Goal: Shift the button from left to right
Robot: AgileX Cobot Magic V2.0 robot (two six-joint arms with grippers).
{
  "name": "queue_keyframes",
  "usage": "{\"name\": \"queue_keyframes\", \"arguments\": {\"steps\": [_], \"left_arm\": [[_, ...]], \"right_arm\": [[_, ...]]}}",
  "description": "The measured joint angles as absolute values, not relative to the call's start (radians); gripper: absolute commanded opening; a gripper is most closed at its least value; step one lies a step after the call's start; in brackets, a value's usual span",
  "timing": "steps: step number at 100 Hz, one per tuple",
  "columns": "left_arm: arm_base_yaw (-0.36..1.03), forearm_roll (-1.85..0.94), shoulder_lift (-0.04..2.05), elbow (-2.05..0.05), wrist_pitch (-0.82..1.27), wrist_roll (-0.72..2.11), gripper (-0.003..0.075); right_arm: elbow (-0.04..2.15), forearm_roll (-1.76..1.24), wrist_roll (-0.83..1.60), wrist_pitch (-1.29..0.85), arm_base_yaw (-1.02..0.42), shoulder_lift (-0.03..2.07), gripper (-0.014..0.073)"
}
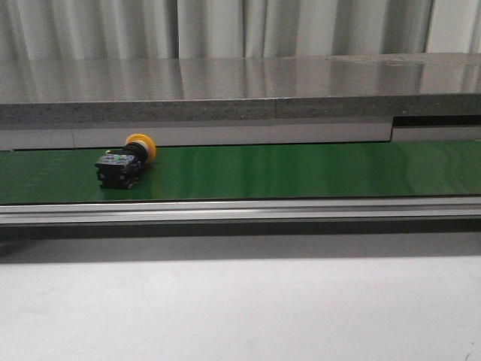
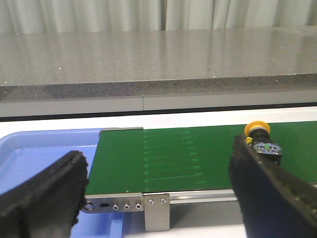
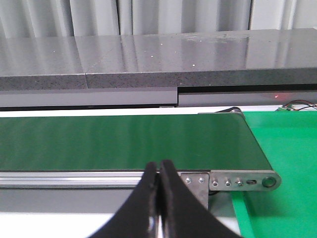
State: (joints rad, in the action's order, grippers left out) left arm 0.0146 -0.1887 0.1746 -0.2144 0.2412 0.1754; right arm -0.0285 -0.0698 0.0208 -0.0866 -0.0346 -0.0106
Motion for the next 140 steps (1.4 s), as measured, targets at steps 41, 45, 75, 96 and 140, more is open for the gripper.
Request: {"name": "queue_keyframes", "arguments": {"steps": [41,45,75,96,140], "left_arm": [[0.015,-0.189,0.175,-0.214,0.239,0.176,-0.0020],[0.015,-0.189,0.175,-0.214,0.239,0.176,-0.0020],[0.015,-0.189,0.175,-0.214,0.234,0.176,-0.0020],[0.015,-0.189,0.175,-0.214,0.234,0.178,-0.0020],[0.015,-0.189,0.175,-0.214,0.234,0.178,-0.0020]], "right_arm": [[-0.028,-0.070,0.021,-0.087,-0.035,-0.011,-0.0068],[-0.028,-0.070,0.021,-0.087,-0.035,-0.011,-0.0068],[-0.028,-0.070,0.021,-0.054,-0.035,-0.011,-0.0068],[0.009,-0.070,0.021,-0.049,-0.035,-0.011,-0.0068],[0.387,-0.070,0.021,-0.272,-0.035,0.282,-0.0068]]}}
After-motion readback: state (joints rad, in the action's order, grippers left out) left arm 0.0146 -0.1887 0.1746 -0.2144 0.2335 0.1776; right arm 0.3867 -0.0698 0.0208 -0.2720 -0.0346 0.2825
